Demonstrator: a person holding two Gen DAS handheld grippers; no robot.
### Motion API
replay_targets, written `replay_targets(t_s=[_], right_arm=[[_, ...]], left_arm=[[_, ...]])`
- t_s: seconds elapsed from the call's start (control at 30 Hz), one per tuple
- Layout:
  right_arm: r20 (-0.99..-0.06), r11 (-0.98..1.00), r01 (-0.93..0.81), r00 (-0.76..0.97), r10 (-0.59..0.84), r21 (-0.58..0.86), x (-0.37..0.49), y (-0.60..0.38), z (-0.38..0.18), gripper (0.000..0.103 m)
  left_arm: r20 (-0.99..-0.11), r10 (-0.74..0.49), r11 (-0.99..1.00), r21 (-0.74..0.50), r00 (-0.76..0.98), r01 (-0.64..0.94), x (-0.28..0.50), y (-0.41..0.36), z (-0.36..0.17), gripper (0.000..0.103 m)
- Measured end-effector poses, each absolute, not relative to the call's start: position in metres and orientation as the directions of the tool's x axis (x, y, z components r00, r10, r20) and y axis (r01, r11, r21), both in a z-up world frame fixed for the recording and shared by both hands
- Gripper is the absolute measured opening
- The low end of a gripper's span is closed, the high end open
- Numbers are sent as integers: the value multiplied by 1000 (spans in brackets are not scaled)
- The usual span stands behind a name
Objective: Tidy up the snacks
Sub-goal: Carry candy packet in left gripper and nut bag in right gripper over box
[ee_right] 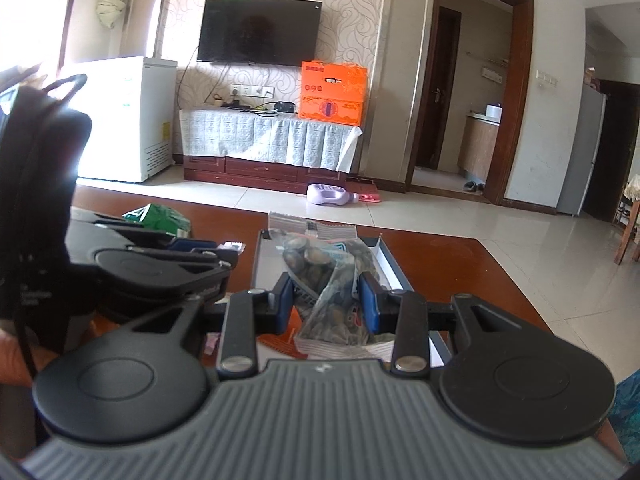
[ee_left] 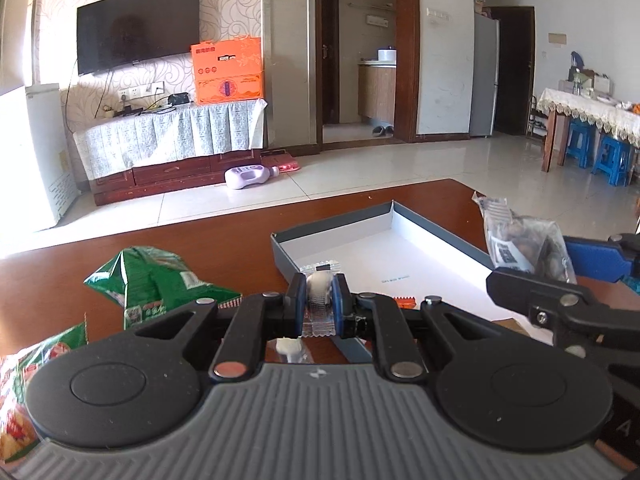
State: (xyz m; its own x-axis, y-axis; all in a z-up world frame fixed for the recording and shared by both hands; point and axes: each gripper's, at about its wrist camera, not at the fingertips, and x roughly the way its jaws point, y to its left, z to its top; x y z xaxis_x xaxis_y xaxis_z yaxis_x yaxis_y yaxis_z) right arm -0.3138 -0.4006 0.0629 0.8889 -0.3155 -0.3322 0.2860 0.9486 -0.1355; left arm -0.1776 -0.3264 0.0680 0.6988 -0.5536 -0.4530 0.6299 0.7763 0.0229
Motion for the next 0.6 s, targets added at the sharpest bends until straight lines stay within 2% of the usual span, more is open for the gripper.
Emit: replay_targets(t_s=[0.6], right_arm=[[-362,941,310,869,-338,-135,-290,-417,57,38]], left_arm=[[-480,-573,760,-8,664,650,-138,-375,52,17]])
